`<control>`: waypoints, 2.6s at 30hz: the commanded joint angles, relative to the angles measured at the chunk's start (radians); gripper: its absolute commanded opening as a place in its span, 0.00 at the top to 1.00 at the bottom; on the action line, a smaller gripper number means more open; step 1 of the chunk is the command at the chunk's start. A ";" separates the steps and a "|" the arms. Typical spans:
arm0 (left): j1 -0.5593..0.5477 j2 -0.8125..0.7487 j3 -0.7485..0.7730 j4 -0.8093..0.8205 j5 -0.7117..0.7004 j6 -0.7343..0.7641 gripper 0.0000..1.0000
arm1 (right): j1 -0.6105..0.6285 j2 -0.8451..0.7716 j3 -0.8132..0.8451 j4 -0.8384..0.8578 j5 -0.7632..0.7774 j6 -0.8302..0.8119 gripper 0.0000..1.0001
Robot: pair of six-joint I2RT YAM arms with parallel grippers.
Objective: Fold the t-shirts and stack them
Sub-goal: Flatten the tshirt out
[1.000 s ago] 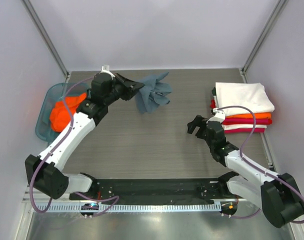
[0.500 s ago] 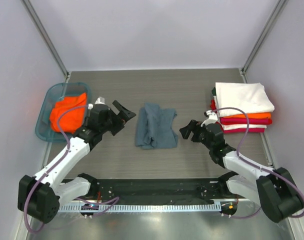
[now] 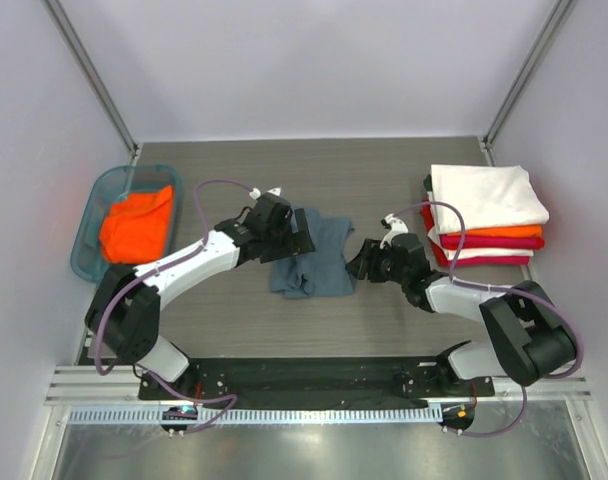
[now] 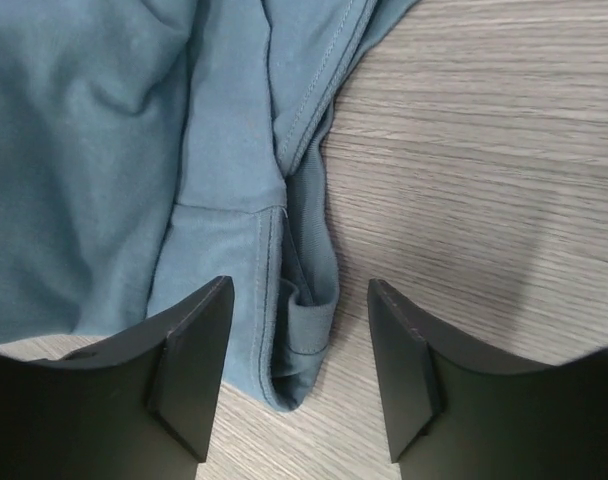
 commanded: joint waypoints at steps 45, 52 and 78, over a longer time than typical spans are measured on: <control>0.203 -0.440 -0.217 -0.195 -0.334 0.036 0.10 | 0.006 -0.490 -0.135 -0.085 0.420 -0.002 0.46; 0.047 -0.214 -0.068 -0.198 -0.378 0.093 0.11 | 0.006 -0.278 0.098 -0.214 0.340 -0.019 0.57; 0.056 0.136 0.228 -0.215 -0.405 0.165 0.00 | -0.008 0.564 0.900 -0.465 0.208 -0.065 0.47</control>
